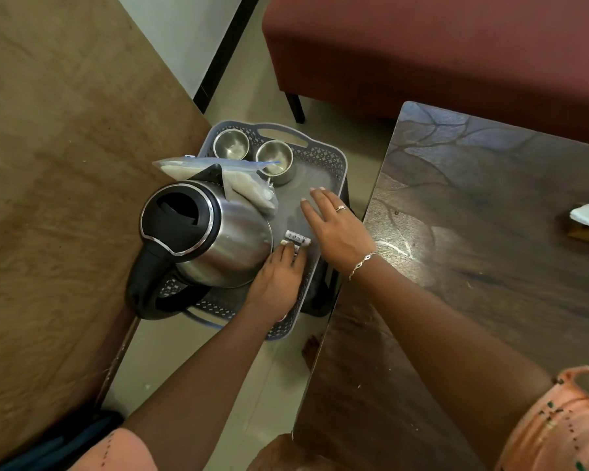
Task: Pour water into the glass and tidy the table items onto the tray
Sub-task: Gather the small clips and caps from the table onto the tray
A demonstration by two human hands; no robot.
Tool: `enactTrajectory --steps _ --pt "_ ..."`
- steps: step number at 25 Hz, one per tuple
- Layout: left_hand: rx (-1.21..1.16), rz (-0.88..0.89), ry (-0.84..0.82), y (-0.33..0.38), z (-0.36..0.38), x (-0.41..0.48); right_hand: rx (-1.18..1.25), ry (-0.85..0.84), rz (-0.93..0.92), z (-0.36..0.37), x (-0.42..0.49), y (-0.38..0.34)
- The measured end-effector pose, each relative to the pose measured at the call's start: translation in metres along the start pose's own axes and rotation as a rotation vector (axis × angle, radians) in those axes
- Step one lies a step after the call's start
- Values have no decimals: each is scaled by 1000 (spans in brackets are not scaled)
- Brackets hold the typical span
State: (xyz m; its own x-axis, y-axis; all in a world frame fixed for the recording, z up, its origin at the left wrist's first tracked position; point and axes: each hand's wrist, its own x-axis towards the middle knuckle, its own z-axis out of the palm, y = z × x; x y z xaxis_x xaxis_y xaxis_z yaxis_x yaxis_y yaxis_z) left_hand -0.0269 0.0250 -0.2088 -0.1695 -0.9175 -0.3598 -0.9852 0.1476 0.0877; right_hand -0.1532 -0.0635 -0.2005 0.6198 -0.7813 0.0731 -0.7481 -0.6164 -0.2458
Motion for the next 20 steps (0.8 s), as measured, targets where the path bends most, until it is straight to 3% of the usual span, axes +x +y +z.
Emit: enactTrajectory --steps 5,7,9,11,14,20 --pt "-21 -63 -44 4 -9 1 -70 55 70 -7 -45 20" --pt "-141 -113 53 12 -20 -2 -110 51 104 -14 -66 32" --pt "-139 -116 270 26 -27 -4 -150 56 135 -18 -84 45" --pt "-20 -121 365 52 -33 -3 -157 66 161 -25 -106 60" --pt "38 -113 354 108 -37 0 -165 56 206 -43 -142 85" --pt "76 82 349 233 -34 9 -229 55 348 -81 -237 149"
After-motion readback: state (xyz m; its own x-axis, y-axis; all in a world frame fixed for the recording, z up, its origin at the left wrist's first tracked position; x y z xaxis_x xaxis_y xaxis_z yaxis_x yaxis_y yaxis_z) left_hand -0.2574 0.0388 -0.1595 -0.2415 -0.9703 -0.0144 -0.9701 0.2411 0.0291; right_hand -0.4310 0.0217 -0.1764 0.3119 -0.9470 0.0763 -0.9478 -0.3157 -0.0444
